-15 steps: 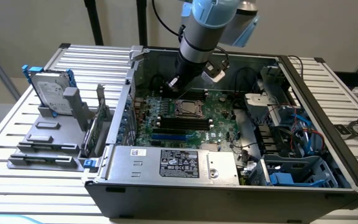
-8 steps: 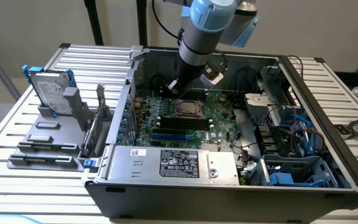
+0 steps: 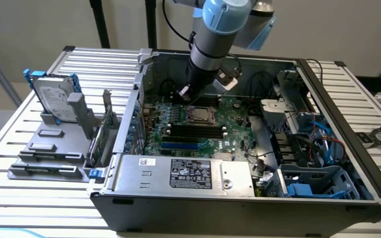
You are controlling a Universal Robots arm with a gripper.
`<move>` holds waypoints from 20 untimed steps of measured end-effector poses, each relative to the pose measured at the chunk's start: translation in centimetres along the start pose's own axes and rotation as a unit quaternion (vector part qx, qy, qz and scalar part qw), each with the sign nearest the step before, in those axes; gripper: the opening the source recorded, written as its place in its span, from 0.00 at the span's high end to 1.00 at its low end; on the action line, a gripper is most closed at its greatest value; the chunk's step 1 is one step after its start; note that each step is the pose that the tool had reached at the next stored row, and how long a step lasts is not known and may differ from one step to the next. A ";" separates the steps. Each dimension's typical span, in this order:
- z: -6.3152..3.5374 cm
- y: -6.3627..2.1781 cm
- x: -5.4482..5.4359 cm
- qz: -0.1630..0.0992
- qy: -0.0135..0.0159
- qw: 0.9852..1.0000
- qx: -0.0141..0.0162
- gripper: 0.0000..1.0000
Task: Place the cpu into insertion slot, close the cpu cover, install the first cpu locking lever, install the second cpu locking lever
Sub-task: 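Install the first cpu locking lever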
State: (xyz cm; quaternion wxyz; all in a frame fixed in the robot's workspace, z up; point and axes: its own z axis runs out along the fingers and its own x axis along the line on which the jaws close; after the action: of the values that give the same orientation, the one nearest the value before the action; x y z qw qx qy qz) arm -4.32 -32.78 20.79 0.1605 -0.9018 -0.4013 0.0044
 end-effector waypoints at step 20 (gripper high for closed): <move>0.72 0.56 1.6 0.002 -0.009 1.000 -0.009 0.89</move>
State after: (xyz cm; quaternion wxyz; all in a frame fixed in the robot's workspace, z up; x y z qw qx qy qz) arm -2.95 -31.79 20.13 0.1491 -0.9037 -0.4012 0.0095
